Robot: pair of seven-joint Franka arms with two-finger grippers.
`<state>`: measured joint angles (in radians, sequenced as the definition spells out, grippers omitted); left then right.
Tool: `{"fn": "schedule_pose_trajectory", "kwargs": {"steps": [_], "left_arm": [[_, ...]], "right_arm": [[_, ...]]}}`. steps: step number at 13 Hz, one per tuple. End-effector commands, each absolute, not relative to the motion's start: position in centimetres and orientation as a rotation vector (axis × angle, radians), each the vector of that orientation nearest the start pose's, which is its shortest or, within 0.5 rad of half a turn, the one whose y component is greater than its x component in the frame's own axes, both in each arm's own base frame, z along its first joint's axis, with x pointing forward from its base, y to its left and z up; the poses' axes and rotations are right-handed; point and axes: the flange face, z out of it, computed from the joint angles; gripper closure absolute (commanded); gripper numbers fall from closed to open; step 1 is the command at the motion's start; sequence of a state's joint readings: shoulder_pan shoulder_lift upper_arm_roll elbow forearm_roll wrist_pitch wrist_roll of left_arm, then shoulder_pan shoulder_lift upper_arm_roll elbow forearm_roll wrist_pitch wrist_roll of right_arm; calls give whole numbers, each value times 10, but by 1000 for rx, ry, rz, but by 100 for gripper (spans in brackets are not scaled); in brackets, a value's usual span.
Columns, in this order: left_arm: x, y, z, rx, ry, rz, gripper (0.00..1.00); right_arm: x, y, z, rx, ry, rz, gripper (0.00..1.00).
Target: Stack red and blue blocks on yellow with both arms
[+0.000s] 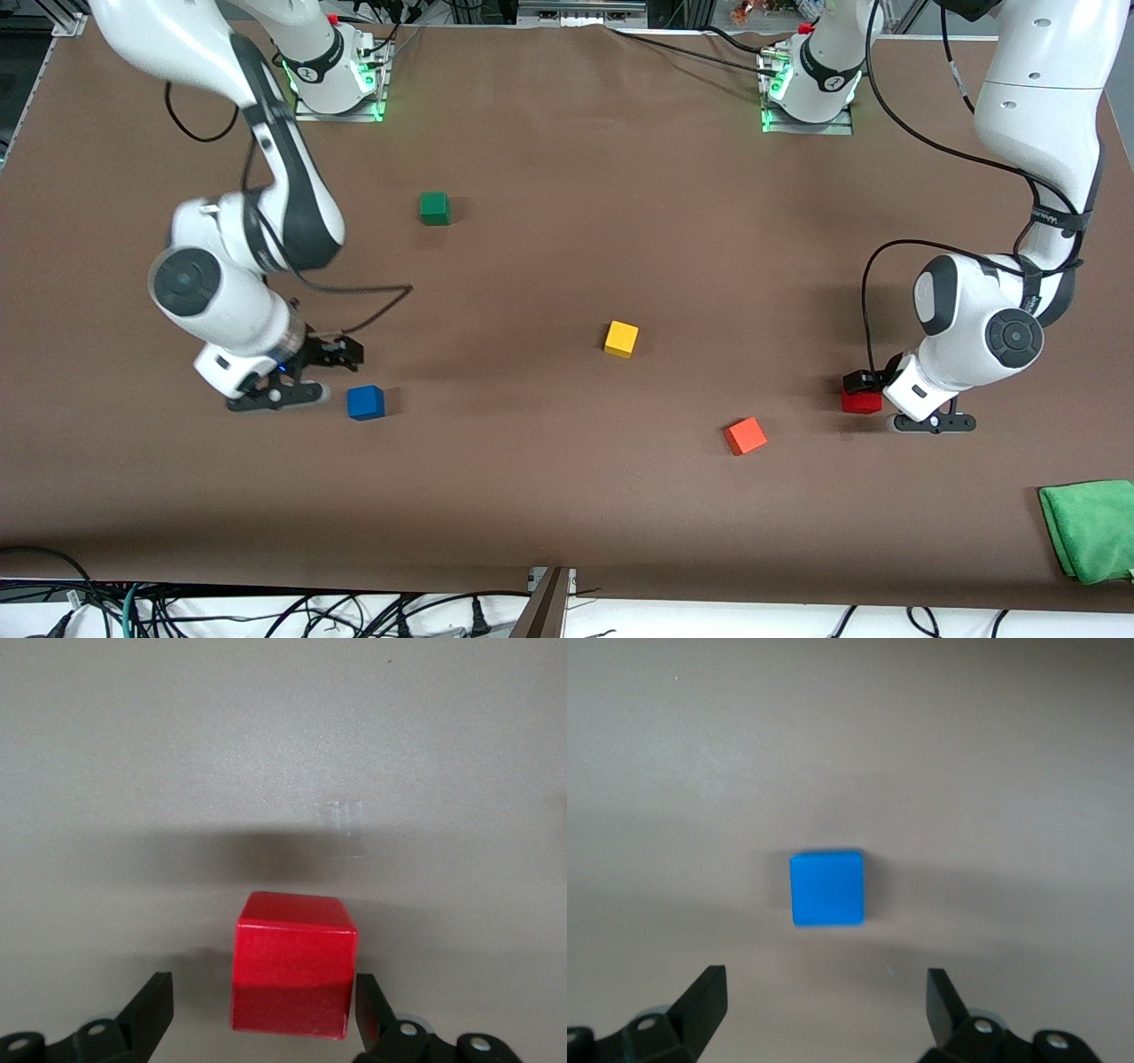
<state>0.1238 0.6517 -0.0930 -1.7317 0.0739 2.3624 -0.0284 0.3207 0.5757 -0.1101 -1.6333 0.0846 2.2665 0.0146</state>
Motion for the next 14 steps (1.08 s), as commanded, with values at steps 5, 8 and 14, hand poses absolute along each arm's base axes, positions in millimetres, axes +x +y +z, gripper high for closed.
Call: {"fn": "schedule_pose_trajectory", "kwargs": {"steps": [5, 8, 14], "left_arm": [[670, 0, 211, -3153, -71, 13, 100], [667, -78, 260, -3174, -15, 30, 100], [629, -288, 327, -3178, 225, 107, 100]], "right_arm": [[688, 156, 195, -3054, -355, -162, 8], [688, 157, 202, -3036, -319, -147, 37], [711, 155, 314, -2941, -286, 97, 85]]}}
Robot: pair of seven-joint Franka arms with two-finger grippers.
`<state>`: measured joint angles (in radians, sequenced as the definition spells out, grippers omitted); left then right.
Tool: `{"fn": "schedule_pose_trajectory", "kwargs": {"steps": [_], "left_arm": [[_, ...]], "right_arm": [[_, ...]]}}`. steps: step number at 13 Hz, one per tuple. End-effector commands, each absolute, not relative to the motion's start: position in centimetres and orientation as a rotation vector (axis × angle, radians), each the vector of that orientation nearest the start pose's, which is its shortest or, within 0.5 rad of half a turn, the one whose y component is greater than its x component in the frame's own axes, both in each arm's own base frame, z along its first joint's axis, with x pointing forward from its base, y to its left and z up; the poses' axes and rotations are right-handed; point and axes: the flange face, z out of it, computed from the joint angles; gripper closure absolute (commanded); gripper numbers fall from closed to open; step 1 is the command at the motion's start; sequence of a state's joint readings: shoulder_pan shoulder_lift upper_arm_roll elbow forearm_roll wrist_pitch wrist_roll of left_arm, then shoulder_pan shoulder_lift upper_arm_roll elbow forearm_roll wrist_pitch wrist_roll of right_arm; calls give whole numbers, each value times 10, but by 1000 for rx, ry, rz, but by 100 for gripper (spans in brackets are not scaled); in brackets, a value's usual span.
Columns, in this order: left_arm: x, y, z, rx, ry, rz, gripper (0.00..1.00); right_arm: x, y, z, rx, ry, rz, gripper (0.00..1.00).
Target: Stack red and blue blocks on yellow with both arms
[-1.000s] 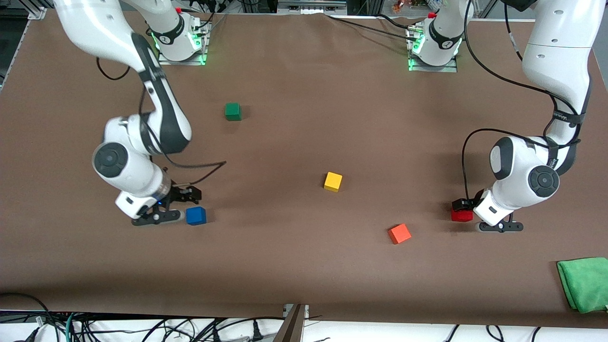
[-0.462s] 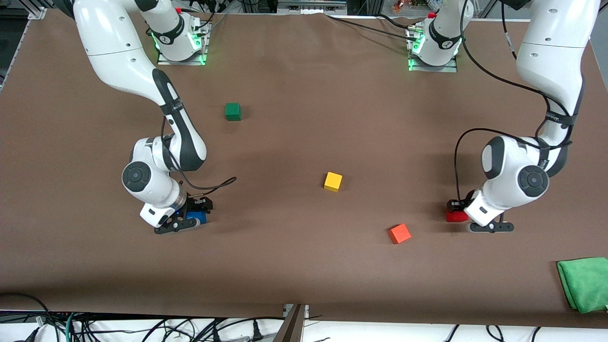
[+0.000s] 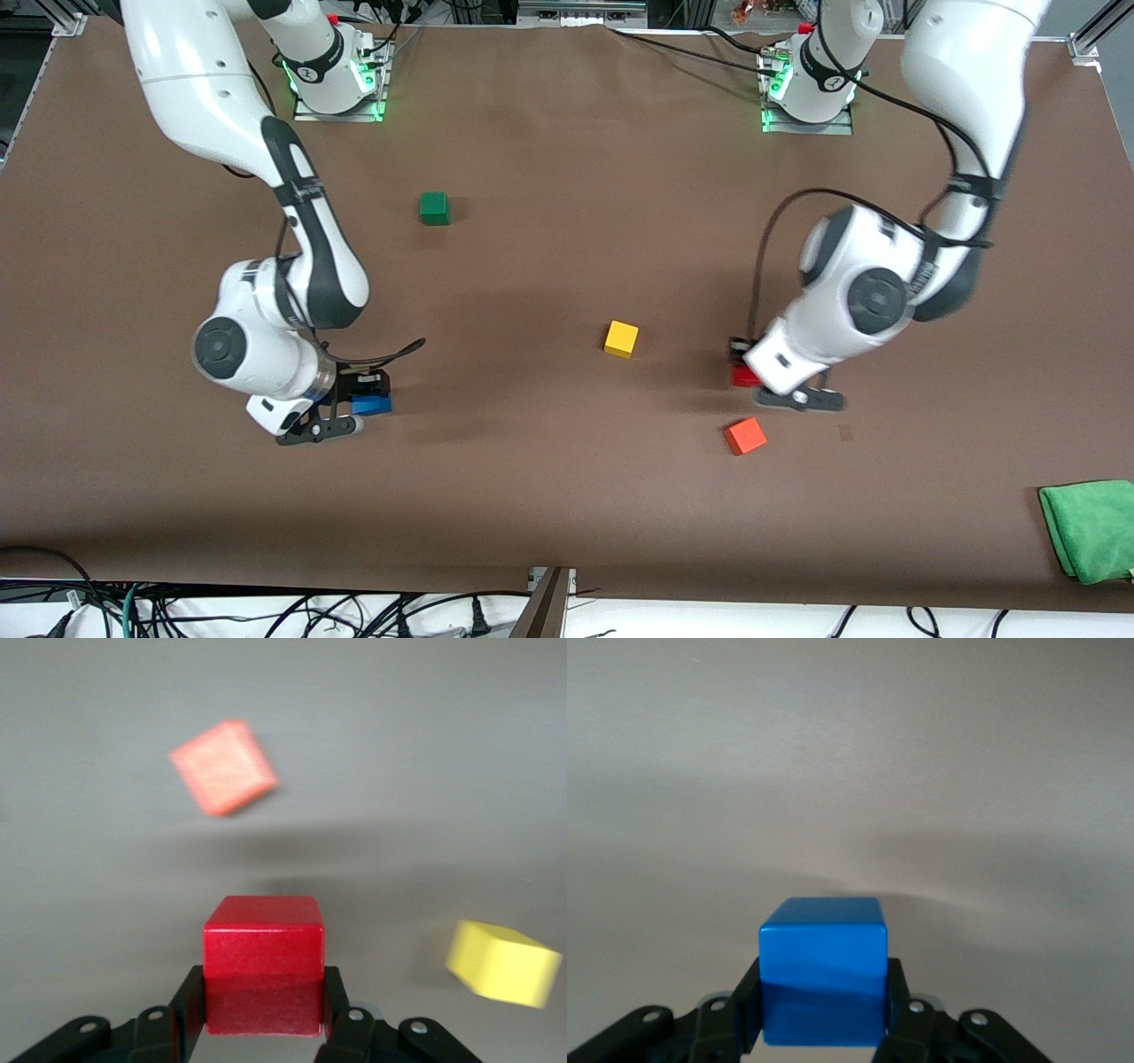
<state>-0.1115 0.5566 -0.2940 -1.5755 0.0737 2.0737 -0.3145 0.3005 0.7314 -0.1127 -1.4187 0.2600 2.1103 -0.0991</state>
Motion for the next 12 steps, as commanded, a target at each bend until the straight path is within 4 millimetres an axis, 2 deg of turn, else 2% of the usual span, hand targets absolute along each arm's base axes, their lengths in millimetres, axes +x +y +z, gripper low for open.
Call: {"fn": "schedule_pose_trajectory", "kwargs": {"steps": [1, 2, 4, 6, 7, 8, 10, 12], "left_arm": [[612, -324, 321, -3162, 321, 113, 100], [596, -354, 313, -3132, 411, 113, 100], [587, -390, 306, -3115, 426, 84, 100], [584, -400, 295, -3117, 413, 96, 100], [587, -402, 291, -3122, 416, 91, 100], [587, -403, 285, -3107, 436, 86, 100], [579, -419, 274, -3059, 507, 66, 100], [575, -426, 267, -3057, 525, 66, 100]], "right_arm": [[710, 154, 332, -2938, -297, 122, 87], [709, 154, 349, -2935, -298, 130, 88], [705, 160, 379, -2939, -226, 151, 88], [703, 179, 406, -2947, -157, 163, 88], [700, 197, 417, -2976, -122, 150, 88], [699, 212, 417, -2998, -89, 138, 88], [696, 252, 413, -3008, -12, 102, 88], [694, 280, 406, -3008, 72, 90, 88]]}}
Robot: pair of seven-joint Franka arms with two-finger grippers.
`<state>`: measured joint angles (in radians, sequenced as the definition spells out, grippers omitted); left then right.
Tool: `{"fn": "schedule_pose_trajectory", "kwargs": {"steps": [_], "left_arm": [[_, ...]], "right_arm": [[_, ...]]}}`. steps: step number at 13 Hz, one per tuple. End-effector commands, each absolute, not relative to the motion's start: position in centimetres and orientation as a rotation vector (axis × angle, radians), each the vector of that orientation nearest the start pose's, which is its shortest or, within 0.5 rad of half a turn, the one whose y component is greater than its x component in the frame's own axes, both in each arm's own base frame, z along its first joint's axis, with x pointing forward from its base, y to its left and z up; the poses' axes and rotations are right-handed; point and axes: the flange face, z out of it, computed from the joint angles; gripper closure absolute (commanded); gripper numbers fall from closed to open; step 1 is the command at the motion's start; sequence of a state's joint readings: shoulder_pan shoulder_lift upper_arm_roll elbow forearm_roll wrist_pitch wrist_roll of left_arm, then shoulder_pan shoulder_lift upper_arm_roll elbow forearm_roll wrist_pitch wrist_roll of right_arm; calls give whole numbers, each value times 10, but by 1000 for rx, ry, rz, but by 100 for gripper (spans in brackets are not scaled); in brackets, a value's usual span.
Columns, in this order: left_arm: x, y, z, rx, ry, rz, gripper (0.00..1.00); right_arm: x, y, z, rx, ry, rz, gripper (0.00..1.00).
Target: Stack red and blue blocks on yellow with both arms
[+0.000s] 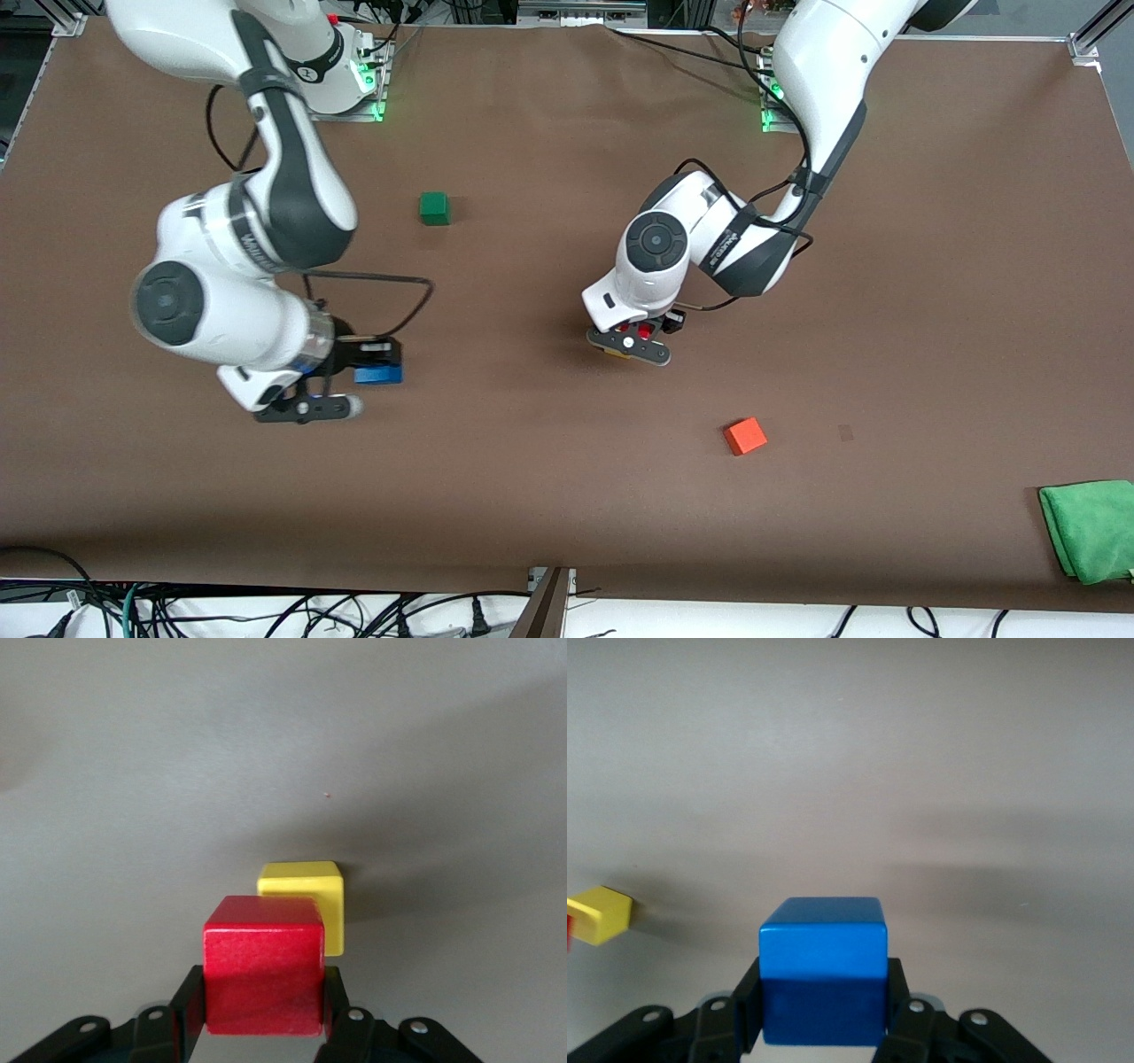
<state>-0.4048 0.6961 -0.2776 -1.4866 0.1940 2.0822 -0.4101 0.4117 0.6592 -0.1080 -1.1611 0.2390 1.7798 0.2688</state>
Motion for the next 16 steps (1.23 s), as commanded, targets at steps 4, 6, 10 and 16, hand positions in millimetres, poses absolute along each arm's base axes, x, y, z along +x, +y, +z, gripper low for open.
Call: {"fn": "schedule_pose_trajectory", "kwargs": {"steps": [4, 6, 10, 16], "left_arm": [[573, -431, 264, -3051, 550, 34, 100], [574, -430, 263, -3051, 547, 36, 100], [579, -425, 268, -3068, 516, 36, 0], [628, -352, 380, -3147, 271, 54, 0]], "right_arm": [[692, 296, 405, -3000, 145, 67, 88], [690, 305, 402, -2997, 168, 57, 88], [688, 316, 402, -2987, 198, 30, 88], [657, 390, 389, -2960, 399, 19, 87]]}}
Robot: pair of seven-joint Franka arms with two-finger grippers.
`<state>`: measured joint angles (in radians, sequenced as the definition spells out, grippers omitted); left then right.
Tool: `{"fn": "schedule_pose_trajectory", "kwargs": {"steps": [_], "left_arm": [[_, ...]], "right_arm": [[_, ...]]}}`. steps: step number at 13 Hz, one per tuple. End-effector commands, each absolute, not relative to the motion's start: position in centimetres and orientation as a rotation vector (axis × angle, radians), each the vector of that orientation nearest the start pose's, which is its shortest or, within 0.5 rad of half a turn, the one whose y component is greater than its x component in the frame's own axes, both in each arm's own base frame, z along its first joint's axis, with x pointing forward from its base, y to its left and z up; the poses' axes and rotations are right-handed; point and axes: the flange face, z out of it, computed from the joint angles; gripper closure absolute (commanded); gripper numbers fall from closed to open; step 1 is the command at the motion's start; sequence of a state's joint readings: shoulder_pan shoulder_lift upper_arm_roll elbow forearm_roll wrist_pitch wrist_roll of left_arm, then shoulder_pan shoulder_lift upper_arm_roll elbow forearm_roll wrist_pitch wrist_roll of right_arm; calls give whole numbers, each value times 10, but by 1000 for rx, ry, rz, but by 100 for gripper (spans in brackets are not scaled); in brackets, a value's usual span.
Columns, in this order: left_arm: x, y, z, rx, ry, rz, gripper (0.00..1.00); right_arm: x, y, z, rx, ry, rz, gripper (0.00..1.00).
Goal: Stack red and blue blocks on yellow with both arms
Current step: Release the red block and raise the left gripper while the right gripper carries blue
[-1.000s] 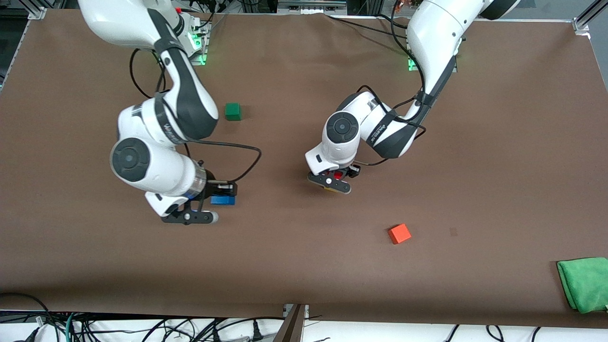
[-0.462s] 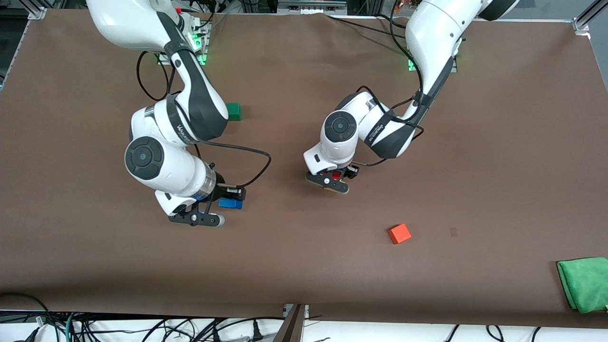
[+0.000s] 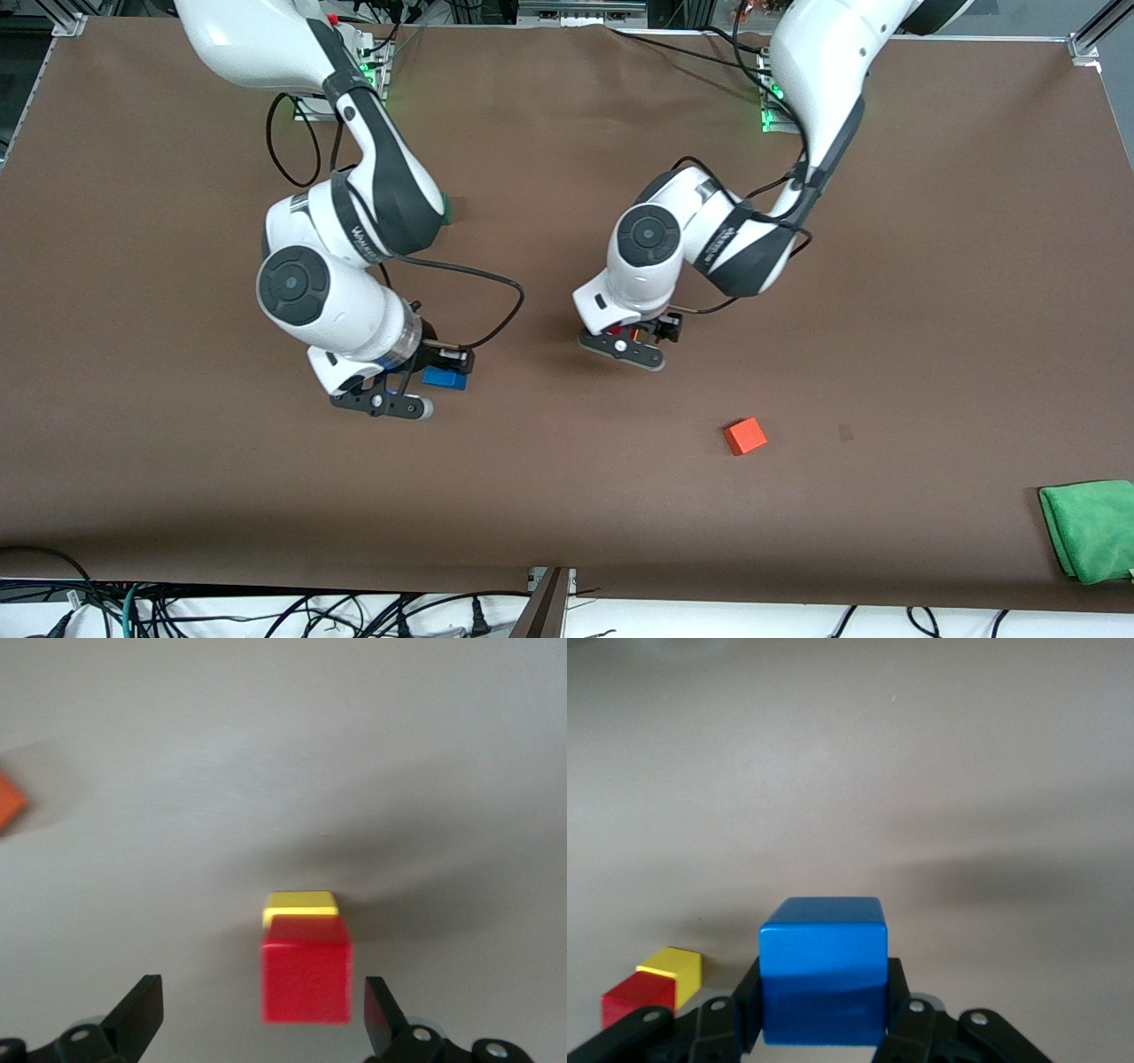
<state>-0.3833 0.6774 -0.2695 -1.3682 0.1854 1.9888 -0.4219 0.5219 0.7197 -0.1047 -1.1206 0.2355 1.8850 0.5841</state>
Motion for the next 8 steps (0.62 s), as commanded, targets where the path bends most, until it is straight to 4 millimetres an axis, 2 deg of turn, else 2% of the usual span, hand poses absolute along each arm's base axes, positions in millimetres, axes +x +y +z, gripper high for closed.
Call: {"fn": "schedule_pose_trajectory", "kwargs": {"steps": [1, 3, 5, 7, 8], "left_arm": [[640, -324, 405, -3161, 199, 18, 0], [657, -263, 452, -3167, 59, -49, 0], [669, -205, 484, -3156, -74, -44, 0], [668, -156, 518, -3129, -183, 26, 0], [665, -134, 532, -3112, -234, 78, 0]], "right_arm": [[651, 407, 382, -2943, 476, 11, 87], [633, 443, 375, -2901, 609, -2, 87], [612, 482, 363, -2850, 727, -19, 87], [584, 524, 351, -2800, 832, -42, 87], [565, 546, 338, -2834, 834, -81, 87]]}}
